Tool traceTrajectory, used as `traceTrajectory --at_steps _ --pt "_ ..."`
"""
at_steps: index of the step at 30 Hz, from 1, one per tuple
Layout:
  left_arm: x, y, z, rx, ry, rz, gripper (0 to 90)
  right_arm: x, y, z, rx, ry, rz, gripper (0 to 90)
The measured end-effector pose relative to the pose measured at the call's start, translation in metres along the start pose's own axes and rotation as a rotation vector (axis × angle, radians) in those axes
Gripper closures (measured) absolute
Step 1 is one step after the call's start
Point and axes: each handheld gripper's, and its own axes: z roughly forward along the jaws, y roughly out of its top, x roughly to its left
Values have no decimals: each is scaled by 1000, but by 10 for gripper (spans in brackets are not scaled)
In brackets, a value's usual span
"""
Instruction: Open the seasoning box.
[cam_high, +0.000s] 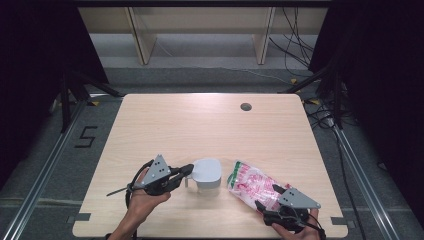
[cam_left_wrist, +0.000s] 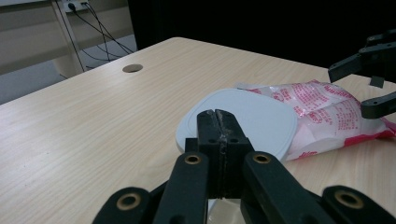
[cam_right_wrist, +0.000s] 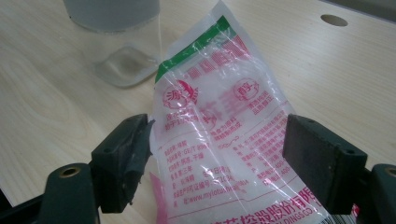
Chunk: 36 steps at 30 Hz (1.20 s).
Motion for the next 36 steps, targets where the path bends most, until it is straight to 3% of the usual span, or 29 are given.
traceTrajectory --at_steps 4,5,10,11,12,15,18,19,22,23,25,26,27,28,29,32,36 --pt "2 -4 4 6 -2 -6 887 0 1 0 -1 0 1 241" --pt "3 -5 5 5 0 -29 887 1 1 -1 1 -2 10 241" --pt "4 -5 4 11 2 -9 887 3 2 -1 -5 5 12 241" --pt "4 -6 4 6 2 -19 887 2 3 0 -23 2 -11 239" --pt "4 -6 4 6 2 -19 886 3 3 0 -16 22 14 227" --pt "4 -7 4 0 -5 -28 886 7 6 3 -65 14 30 169" --pt "5 -7 3 -3 -4 -22 886 10 10 6 -98 21 -3 159" --pt "4 -8 3 -1 -3 -26 886 14 14 9 -109 57 -4 152" --pt "4 -8 3 -3 -4 -28 886 16 20 14 -123 75 -9 157" --pt "4 -8 3 -5 -4 -32 886 19 26 21 -132 110 -39 208" --pt "4 -8 3 -4 -3 -28 886 21 30 26 -107 137 -49 321" --pt "4 -8 3 -4 -3 -28 886 21 30 26 -107 137 -49 321" --pt "4 -8 3 -5 -5 -30 886 24 33 30 -91 149 -76 426" --pt "4 -8 3 -5 -5 -30 886 24 33 30 -91 149 -76 426" --pt "4 -8 3 -7 -5 -33 886 26 36 34 -78 163 -101 495" --pt "4 -9 2 -6 -2 -28 886 27 42 38 -72 175 -122 561" --pt "3 -9 2 -13 -2 -31 887 26 46 42 -82 177 -111 614"
